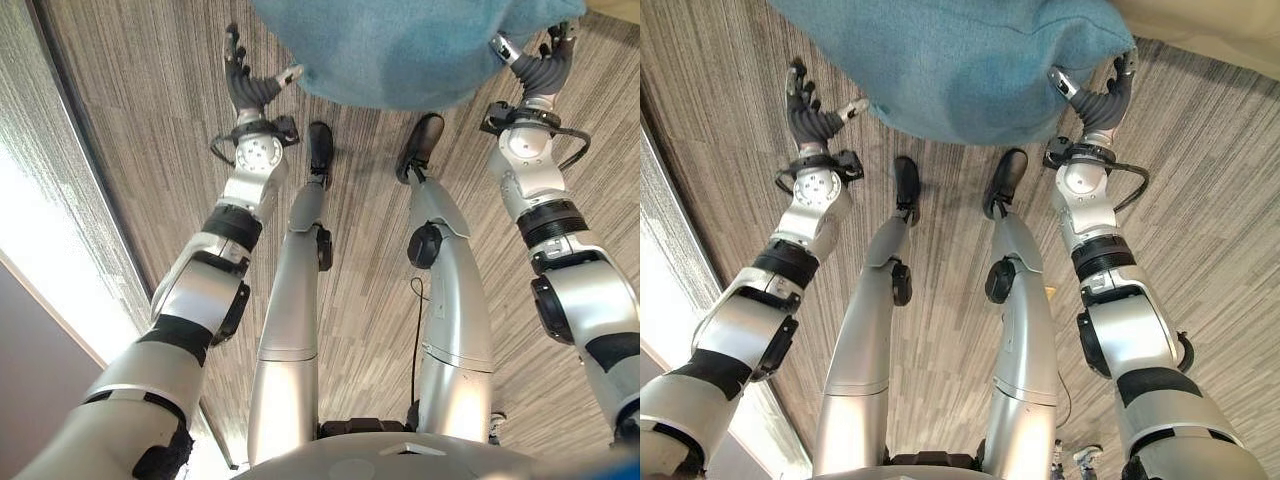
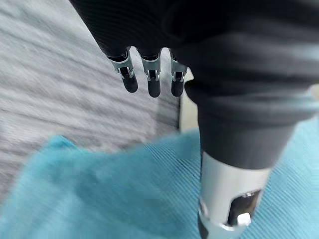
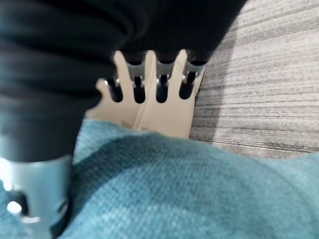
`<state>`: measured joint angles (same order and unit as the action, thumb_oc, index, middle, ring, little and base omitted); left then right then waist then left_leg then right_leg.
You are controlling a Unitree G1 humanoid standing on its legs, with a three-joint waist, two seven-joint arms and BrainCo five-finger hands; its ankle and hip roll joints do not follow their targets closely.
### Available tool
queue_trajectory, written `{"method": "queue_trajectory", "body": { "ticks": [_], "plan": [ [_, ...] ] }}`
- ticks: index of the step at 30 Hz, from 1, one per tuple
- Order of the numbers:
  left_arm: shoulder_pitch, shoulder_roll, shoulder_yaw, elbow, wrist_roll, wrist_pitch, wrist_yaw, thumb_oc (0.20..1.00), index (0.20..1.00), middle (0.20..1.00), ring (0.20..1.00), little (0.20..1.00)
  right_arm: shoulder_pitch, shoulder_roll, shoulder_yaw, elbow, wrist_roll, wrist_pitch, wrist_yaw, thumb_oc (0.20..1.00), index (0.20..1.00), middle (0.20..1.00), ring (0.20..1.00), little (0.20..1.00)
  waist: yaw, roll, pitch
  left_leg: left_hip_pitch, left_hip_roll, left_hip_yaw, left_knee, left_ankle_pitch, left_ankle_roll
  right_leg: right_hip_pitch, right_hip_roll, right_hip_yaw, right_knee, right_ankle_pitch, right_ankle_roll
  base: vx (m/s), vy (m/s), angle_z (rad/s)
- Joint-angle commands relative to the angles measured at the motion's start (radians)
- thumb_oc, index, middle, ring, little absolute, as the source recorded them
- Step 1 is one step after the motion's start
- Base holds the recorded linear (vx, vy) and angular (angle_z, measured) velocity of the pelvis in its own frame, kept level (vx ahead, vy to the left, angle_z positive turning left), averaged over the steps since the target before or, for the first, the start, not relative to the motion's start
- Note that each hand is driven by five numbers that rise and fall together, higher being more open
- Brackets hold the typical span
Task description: Pick up all the scattered cushions and arrange them neatly on the sofa.
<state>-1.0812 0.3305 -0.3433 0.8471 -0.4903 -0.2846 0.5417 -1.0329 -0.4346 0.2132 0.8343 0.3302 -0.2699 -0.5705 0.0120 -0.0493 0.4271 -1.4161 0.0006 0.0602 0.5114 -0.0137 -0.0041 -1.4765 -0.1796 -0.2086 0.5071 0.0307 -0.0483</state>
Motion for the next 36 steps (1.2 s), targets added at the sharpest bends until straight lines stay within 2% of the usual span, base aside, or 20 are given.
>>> {"method": "queue_trajectory", "body": {
  "ticks": [1,5,8,9,10,11,16,22,24,28,29,31,35,36],
  "plan": [
    [0.058,-0.005,-0.023,0.085,-0.01,0.004,-0.056,1.0,1.0,1.0,1.0,1.0,0.032,0.069,0.096,-0.001,-0.004,-0.015,0.02,1.0,1.0,1.0,1.0,1.0,-0.042,0.022,-0.156,-0.02,0.018,-0.08,-0.004,-0.029,-0.046,0.037,-0.034,0.064,0.113,-0.112,0.192,0.05,0.061,-0.03],
    [-0.059,-0.037,-0.093,0.09,-0.023,0.001,-0.085,1.0,1.0,1.0,1.0,1.0,-0.069,0.088,0.149,0.02,0.03,-0.014,0.042,1.0,1.0,1.0,1.0,1.0,-0.046,0.034,-0.167,-0.043,0.02,-0.074,-0.003,-0.032,-0.044,0.013,-0.034,0.069,0.116,-0.112,0.2,0.03,0.022,-0.02],
    [-0.128,-0.092,-0.12,0.052,-0.08,-0.024,-0.095,1.0,1.0,1.0,1.0,1.0,-0.157,0.127,0.194,0.022,0.084,-0.024,0.07,1.0,1.0,1.0,1.0,1.0,-0.045,0.043,-0.179,-0.058,0.019,-0.068,0.013,-0.035,-0.04,-0.006,-0.028,0.073,0.126,-0.109,0.202,0.02,0.01,-0.02],
    [-0.135,-0.105,-0.116,0.014,-0.107,-0.042,-0.096,0.627,0.627,0.627,0.627,0.627,-0.171,0.143,0.204,0.006,0.109,-0.036,0.084,0.667,0.667,0.667,0.667,0.667,-0.045,0.044,-0.18,-0.06,0.018,-0.066,0.019,-0.036,-0.039,-0.012,-0.026,0.074,0.132,-0.108,0.202,0.0,0.0,0.0],
    [-0.134,-0.113,-0.11,-0.008,-0.127,-0.054,-0.099,0.555,0.555,0.555,0.555,0.555,-0.175,0.148,0.205,-0.009,0.123,-0.046,0.091,0.489,0.489,0.489,0.489,0.489,-0.045,0.045,-0.183,-0.06,0.018,-0.065,0.018,-0.034,-0.04,-0.014,-0.024,0.075,0.133,-0.108,0.202,0.0,0.0,0.0],
    [-0.123,-0.124,-0.097,-0.057,-0.158,-0.073,-0.104,0.2,0.2,0.2,0.2,0.2,-0.173,0.158,0.203,-0.04,0.143,-0.062,0.103,0.2,0.2,0.2,0.2,0.2,-0.045,0.047,-0.188,-0.057,0.016,-0.065,0.02,-0.034,-0.041,-0.012,-0.023,0.075,0.134,-0.108,0.202,0.0,0.0,0.0],
    [-0.046,-0.132,-0.056,-0.206,-0.177,-0.103,-0.126,0.2,0.2,0.2,0.2,0.2,-0.11,0.149,0.171,-0.159,0.128,-0.099,0.118,0.2,0.2,0.2,0.2,0.2,-0.047,0.054,-0.208,0.004,0.016,-0.053,-0.02,-0.024,-0.052,0.042,-0.01,0.069,0.108,-0.104,0.199,-0.02,-0.007,0.0],
    [0.163,-0.154,-0.002,-0.402,-0.129,-0.106,-0.154,0.2,0.2,0.2,0.2,0.2,0.095,0.151,0.119,-0.342,-0.034,-0.074,0.104,0.2,0.2,0.2,0.2,0.2,-0.055,0.055,-0.192,0.256,0.015,-0.057,-0.133,-0.005,-0.072,0.278,0.006,0.043,0.041,-0.098,0.191,-0.07,-0.053,-0.02],
    [0.262,-0.156,-0.023,-0.455,-0.096,-0.101,-0.172,0.2,0.2,0.2,0.2,0.2,0.202,0.158,0.11,-0.395,-0.081,-0.064,0.114,0.2,0.2,0.2,0.2,0.2,-0.053,0.053,-0.18,0.391,0.01,-0.06,-0.184,-0.001,-0.076,0.401,0.004,0.032,0.006,-0.103,0.185,-0.01,-0.098,-0.06],
    [0.463,-0.161,-0.054,-0.558,-0.069,-0.102,-0.204,0.2,0.2,0.2,0.2,0.2,0.433,0.152,0.112,-0.516,-0.175,-0.048,0.14,0.2,0.2,0.2,0.2,0.2,-0.05,0.052,-0.197,0.68,0.003,-0.055,-0.309,0.016,-0.089,0.682,0.006,-0.004,-0.122,-0.096,0.185,-0.02,-0.098,-0.06],
    [0.537,-0.159,-0.067,-0.596,-0.072,-0.099,-0.22,0.2,0.2,0.2,0.2,0.2,0.506,0.141,0.115,-0.561,-0.209,-0.039,0.15,0.2,0.2,0.2,0.2,0.2,-0.051,0.053,-0.203,0.758,0.001,-0.052,-0.345,0.054,-0.087,0.772,0.011,-0.021,-0.184,-0.058,0.177,0.0,-0.072,0.0],
    [0.629,-0.144,-0.077,-0.643,-0.059,-0.095,-0.237,0.2,0.2,0.2,0.2,0.2,0.621,0.134,0.097,-0.617,-0.235,-0.037,0.166,0.2,0.2,0.2,0.2,0.2,-0.051,0.051,-0.229,0.884,0.008,-0.047,-0.399,0.065,-0.092,0.913,0.025,-0.037,-0.256,-0.047,0.181,0.11,-0.077,0.04],
    [0.765,-0.089,-0.089,-0.684,-0.025,-0.07,-0.273,0.2,0.2,0.2,0.2,0.2,0.779,0.109,0.047,-0.663,-0.244,-0.033,0.201,0.2,0.2,0.2,0.2,0.2,-0.061,0.051,-0.292,1.109,0.033,-0.028,-0.491,0.068,-0.1,1.17,0.055,-0.04,-0.387,-0.042,0.189,0.17,-0.061,-0.03],
    [0.765,-0.089,-0.089,-0.684,-0.025,-0.07,-0.273,0.2,0.2,0.2,0.2,0.2,0.779,0.109,0.046,-0.663,-0.245,-0.032,0.201,0.2,0.2,0.2,0.2,0.2,-0.061,0.051,-0.293,1.107,0.033,-0.029,-0.494,0.072,-0.1,1.17,0.056,-0.041,-0.392,-0.038,0.189,0.11,-0.071,-0.08]
  ]
}}
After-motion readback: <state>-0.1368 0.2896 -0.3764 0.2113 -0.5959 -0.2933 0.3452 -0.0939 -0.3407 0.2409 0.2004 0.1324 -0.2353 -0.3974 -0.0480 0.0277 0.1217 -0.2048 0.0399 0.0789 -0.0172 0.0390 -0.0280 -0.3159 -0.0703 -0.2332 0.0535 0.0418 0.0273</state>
